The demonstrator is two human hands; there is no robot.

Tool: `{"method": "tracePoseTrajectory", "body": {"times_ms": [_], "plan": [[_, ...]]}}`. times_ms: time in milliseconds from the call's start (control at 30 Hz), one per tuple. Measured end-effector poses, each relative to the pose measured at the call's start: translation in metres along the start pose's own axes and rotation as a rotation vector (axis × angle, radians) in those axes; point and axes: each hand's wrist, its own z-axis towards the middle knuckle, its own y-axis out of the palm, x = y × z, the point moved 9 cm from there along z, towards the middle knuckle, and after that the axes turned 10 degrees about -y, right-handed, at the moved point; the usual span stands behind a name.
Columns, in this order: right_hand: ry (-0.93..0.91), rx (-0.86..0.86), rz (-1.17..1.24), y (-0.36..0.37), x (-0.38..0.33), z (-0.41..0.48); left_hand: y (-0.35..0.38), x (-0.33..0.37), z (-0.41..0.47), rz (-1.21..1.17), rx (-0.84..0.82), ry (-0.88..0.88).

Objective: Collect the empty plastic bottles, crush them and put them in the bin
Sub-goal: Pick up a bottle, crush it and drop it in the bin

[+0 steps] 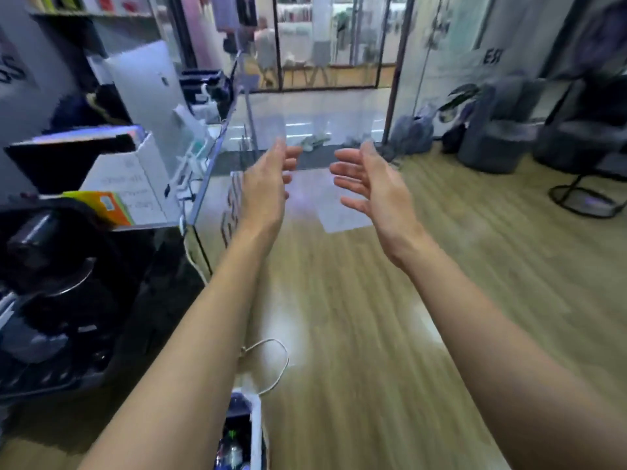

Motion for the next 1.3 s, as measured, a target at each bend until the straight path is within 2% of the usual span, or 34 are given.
{"method": "tracePoseTrajectory", "body": {"times_ms": [233,500,800,1300], "plan": [[-0.084,0.254,-0.111,-0.205,-0.068,0.019,0.21,0.079,-0.013,-0.033,-0.28,0.113],[-0.164,0.405,-0.248,-0.408,-0.091,0.023,0.435,0.096,-0.048,-0.106,-0.519,0.083],[-0.14,0.589,-0.307,-0.597,-0.051,0.044,0.648,0.075,-0.044,-0.097,-0.71,0.077],[-0.165,0.77,-0.426,-0.833,0.006,0.184,0.956,0.078,0.048,-0.143,-0.952,0.017]]}}
